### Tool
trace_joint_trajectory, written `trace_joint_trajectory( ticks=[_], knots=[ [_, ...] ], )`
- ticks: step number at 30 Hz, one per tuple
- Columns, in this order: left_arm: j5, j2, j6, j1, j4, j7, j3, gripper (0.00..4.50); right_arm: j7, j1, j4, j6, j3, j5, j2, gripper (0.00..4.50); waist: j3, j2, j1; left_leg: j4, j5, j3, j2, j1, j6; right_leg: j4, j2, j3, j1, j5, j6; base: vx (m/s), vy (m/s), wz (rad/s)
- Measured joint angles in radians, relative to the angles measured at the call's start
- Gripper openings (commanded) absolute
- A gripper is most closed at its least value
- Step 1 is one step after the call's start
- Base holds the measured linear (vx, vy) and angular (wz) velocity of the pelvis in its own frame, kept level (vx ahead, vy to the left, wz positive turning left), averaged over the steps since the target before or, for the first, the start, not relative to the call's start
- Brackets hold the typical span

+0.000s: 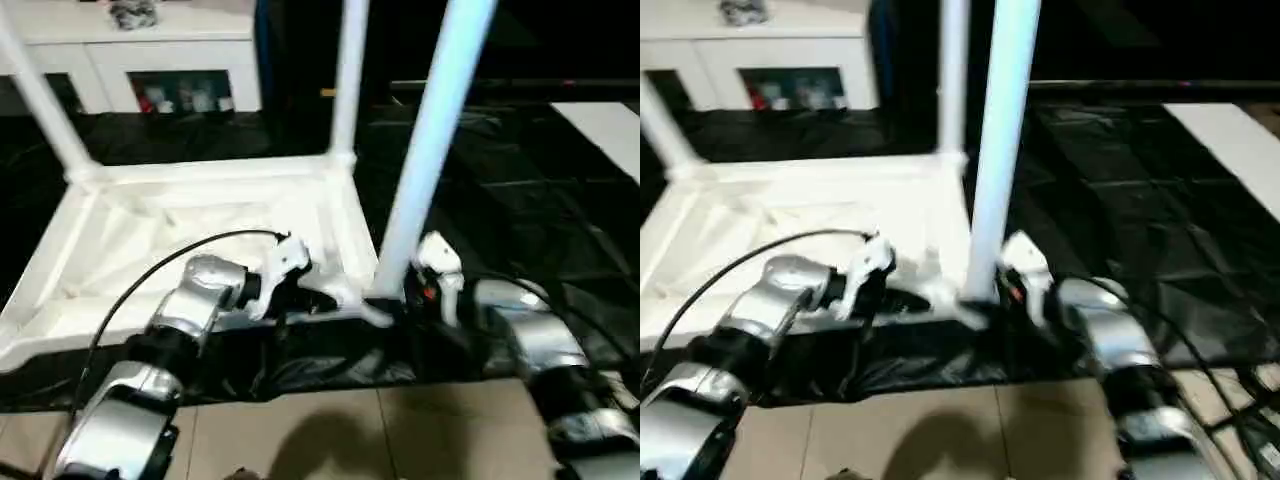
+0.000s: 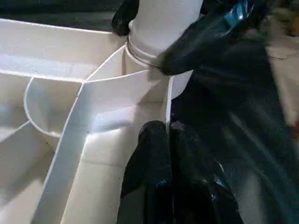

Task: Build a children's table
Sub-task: Rotate leg to tighten

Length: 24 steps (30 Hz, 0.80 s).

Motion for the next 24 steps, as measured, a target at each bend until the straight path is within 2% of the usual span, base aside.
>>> trace_joint_trajectory(
  ticks=[3, 8, 10, 12, 15, 18, 21, 24],
  knots=[
    [0.008, -0.045, 0.019, -0.019, 0.026, 0.103, 0.013, 0.00, -0.156, -0.035, 0.051, 0.002, -0.019, -0.027, 0.043, 2.63, 0.000, 0.000, -0.014, 0.000, 0.000, 0.000, -0.001, 0.001, 0.000, -0.001, 0.000, 0.001, 0.001, 0.000, 0.000, 0.000, 0.000, 0.00],
    [0.024, -0.101, 0.028, -0.036, 0.054, 0.217, 0.032, 0.00, -0.324, -0.085, 0.124, 0.002, -0.061, -0.051, 0.103, 2.63, 0.000, 0.000, -0.022, -0.001, 0.000, 0.000, -0.001, 0.003, 0.000, -0.001, 0.000, 0.001, 0.002, 0.000, 0.000, 0.000, 0.000, 0.00],
    [0.026, -0.105, 0.027, -0.036, 0.054, 0.223, 0.035, 0.00, -0.329, -0.089, 0.133, -0.005, -0.072, -0.049, 0.108, 3.32, 0.000, 0.000, -0.021, -0.002, 0.000, 0.000, -0.001, 0.003, 0.000, -0.001, 0.000, 0.001, 0.002, 0.000, 0.000, 0.000, 0.000, 0.00],
    [0.027, -0.105, 0.022, -0.037, 0.054, 0.222, 0.035, 0.00, -0.329, -0.089, 0.134, -0.007, -0.078, -0.048, 0.112, 3.32, 0.000, 0.000, -0.021, -0.003, -0.001, 0.000, -0.001, 0.002, 0.000, -0.001, 0.000, 0.001, 0.002, 0.000, 0.000, 0.000, 0.000, 0.00],
    [0.027, -0.101, 0.010, -0.037, 0.053, 0.206, 0.034, 0.00, -0.320, -0.088, 0.133, -0.018, -0.078, -0.042, 0.113, 3.68, 0.000, 0.000, -0.021, -0.006, -0.001, 0.000, -0.001, 0.001, 0.000, -0.001, 0.000, 0.000, 0.000, 0.003, -0.005, 0.000, 0.000, 0.00],
    [0.026, -0.088, -0.003, -0.033, 0.045, 0.169, 0.033, 0.00, -0.270, -0.077, 0.122, -0.041, -0.078, -0.039, 0.107, 3.80, 0.000, 0.000, -0.022, -0.008, 0.000, 0.000, 0.000, -0.002, 0.000, -0.001, 0.000, -0.001, -0.004, 0.003, -0.005, 0.000, 0.000, 0.00],
    [0.014, -0.071, -0.008, -0.022, 0.028, 0.115, 0.030, 0.00, -0.172, -0.056, 0.098, -0.060, -0.075, -0.031, 0.076, 3.80, 0.000, 0.000, -0.019, -0.010, -0.001, 0.000, 0.000, -0.004, 0.000, -0.002, 0.001, -0.001, -0.006, 0.002, -0.004, 0.000, 0.000, 0.00],
    [-0.008, -0.045, -0.010, 0.010, -0.016, 0.022, 0.022, 0.00, -0.020, -0.016, 0.043, -0.068, -0.047, 0.003, 0.018, 3.80, 0.000, 0.000, -0.012, -0.011, 0.002, 0.001, 0.001, -0.011, 0.007, -0.002, 0.001, -0.003, -0.008, 0.001, -0.005, 0.000, 0.000, 0.00]
  ],
)
